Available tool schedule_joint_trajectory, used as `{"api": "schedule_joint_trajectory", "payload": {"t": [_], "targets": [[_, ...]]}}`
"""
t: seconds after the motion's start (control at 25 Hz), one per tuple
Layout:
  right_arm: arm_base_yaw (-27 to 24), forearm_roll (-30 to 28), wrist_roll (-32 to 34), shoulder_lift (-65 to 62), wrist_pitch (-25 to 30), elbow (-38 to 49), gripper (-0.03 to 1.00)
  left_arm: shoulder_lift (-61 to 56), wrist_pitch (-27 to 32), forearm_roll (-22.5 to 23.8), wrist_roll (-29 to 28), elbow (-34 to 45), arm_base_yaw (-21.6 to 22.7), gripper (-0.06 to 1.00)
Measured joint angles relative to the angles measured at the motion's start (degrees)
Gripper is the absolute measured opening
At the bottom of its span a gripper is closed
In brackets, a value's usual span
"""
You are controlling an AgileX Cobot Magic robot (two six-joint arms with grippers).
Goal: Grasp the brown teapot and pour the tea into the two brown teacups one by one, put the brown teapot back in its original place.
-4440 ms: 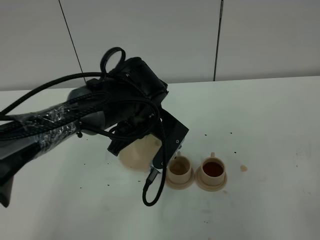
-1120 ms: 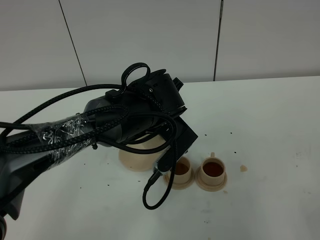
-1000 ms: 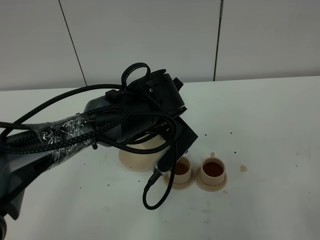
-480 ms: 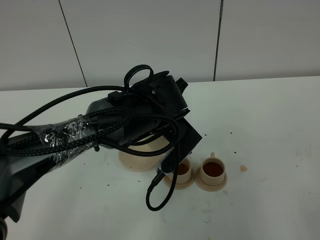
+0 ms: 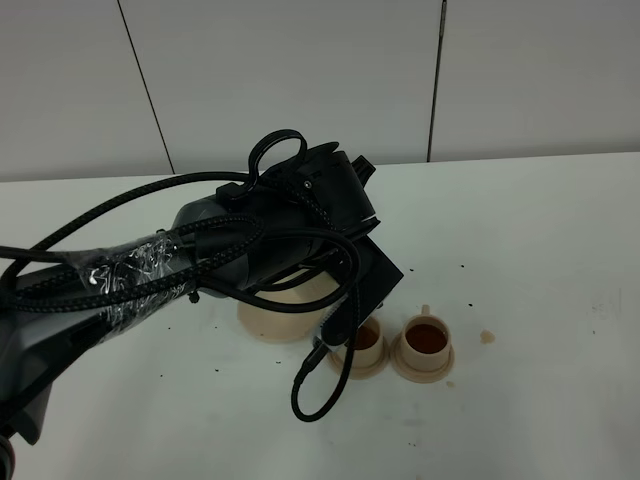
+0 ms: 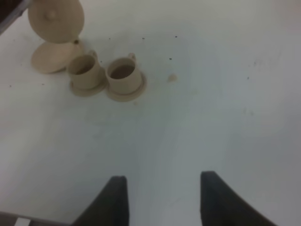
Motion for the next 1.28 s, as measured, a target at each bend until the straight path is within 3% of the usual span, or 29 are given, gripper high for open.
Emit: {"api": "schedule_joint_trajectory", "payload": {"t": [1.28], "targets": [[0.0,0.0,0.0,0.0,0.0,0.0,0.35,0.0,0.9,1.7,0.0,0.0,0.0,0.17]]}}
